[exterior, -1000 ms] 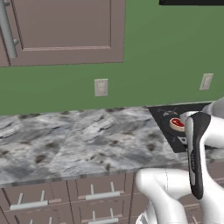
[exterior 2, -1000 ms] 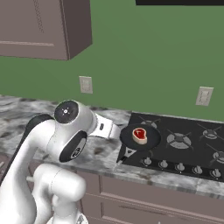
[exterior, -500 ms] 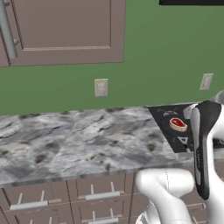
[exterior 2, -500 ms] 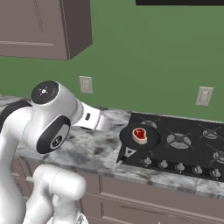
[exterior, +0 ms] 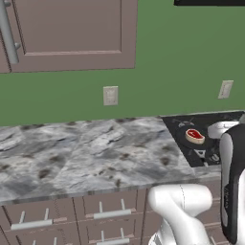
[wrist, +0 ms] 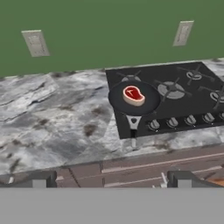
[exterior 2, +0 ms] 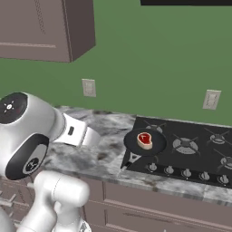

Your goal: Place both pans onto different burners. Then place the bell pepper and the steak on different pans.

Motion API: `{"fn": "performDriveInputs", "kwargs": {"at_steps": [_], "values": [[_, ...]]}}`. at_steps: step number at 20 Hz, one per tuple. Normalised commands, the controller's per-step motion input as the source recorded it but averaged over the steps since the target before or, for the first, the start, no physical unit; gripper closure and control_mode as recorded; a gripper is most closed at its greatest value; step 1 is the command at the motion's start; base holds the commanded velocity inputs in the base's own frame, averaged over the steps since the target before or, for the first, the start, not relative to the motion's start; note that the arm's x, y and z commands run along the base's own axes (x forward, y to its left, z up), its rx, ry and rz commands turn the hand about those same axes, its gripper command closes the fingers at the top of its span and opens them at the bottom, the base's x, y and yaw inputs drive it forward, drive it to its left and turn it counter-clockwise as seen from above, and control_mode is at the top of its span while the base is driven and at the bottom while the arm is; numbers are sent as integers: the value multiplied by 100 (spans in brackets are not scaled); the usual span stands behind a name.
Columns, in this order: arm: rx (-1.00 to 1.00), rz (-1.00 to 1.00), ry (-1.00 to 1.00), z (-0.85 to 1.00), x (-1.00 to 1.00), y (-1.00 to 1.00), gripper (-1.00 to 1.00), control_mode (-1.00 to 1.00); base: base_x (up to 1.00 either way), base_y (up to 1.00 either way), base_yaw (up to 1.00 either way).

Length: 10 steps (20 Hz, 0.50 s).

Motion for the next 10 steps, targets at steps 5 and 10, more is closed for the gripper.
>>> {"fn": "performDriveInputs", "kwargs": {"at_steps": [5,10], "values": [[0,0,0,5,-30,4,-100,100,-18,0,0],[0,0,0,0,0,0,-100,100,-41,-25,4]]}}
